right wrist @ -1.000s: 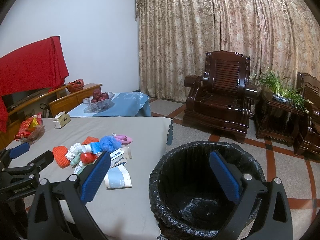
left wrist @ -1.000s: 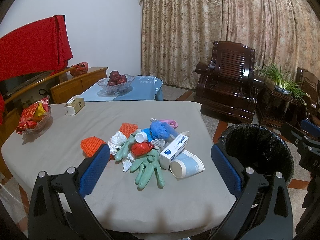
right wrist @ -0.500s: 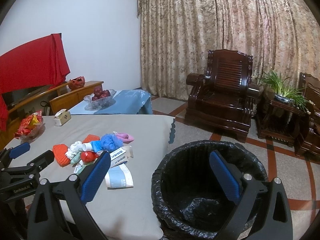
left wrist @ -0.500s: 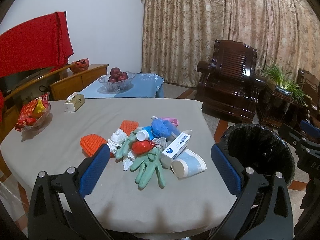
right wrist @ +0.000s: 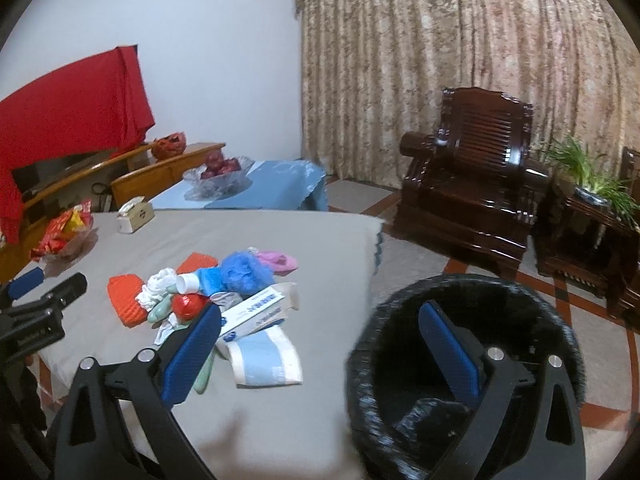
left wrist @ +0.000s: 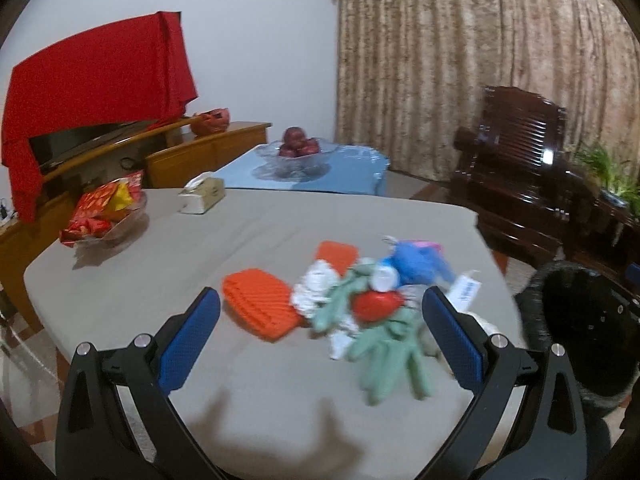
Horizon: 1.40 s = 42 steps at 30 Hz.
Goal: Collect trash
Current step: 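Grasp the white paper cup with the right tool while the left tool approaches the pile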
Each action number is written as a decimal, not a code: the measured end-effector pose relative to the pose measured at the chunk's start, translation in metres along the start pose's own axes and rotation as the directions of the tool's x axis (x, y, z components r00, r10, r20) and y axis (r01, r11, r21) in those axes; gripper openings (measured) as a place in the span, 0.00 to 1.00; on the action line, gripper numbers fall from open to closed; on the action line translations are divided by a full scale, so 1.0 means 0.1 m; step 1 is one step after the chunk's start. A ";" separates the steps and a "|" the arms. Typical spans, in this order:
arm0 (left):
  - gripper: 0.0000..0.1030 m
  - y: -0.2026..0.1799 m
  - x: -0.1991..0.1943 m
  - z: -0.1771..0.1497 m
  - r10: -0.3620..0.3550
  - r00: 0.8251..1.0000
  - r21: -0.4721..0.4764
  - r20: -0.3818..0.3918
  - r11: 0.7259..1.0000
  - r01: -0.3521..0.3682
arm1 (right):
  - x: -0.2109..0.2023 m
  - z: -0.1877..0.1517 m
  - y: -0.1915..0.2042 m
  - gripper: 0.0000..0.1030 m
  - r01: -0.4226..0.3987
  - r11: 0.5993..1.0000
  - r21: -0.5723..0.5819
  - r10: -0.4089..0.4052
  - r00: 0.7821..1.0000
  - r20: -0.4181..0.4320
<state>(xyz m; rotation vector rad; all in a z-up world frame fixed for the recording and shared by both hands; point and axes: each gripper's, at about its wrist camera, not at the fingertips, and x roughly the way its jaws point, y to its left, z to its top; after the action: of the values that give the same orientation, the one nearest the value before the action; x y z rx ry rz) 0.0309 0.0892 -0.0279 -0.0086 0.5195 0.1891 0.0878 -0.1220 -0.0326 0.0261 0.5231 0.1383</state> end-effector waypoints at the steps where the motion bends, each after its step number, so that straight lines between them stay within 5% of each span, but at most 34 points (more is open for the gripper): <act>1: 0.95 0.06 0.07 0.01 0.010 1.000 -0.001 -0.002 1.000 -0.010 | 0.02 -0.01 0.02 0.94 -0.002 1.000 -0.002 0.002 1.000 -0.003; 12: 0.95 0.32 0.55 -0.21 0.004 0.998 -0.001 -0.070 1.000 -0.004 | 0.78 -0.47 0.49 0.93 -0.079 0.993 -0.093 0.067 0.990 -0.126; 34: 0.95 0.17 1.02 -0.39 -0.013 0.989 0.003 -0.145 1.000 0.014 | 1.47 -0.64 0.31 0.93 -0.193 0.976 -0.101 0.152 0.935 -0.320; 39: 0.95 0.10 1.04 -0.38 -0.022 0.988 0.009 -0.151 1.000 0.024 | 1.51 -0.66 0.29 0.73 -0.246 0.967 -0.068 0.205 0.909 -0.363; 42: 0.95 0.07 1.03 -0.38 -0.022 0.988 0.014 -0.152 1.000 0.025 | 1.48 -0.64 0.25 0.72 -0.258 0.965 -0.041 0.226 0.905 -0.361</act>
<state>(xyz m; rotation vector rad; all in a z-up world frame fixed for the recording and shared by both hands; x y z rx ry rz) 0.0989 0.1122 -0.1118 -0.0140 0.6729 0.1619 0.1799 -0.0772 -0.1603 -0.0211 0.8747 0.4157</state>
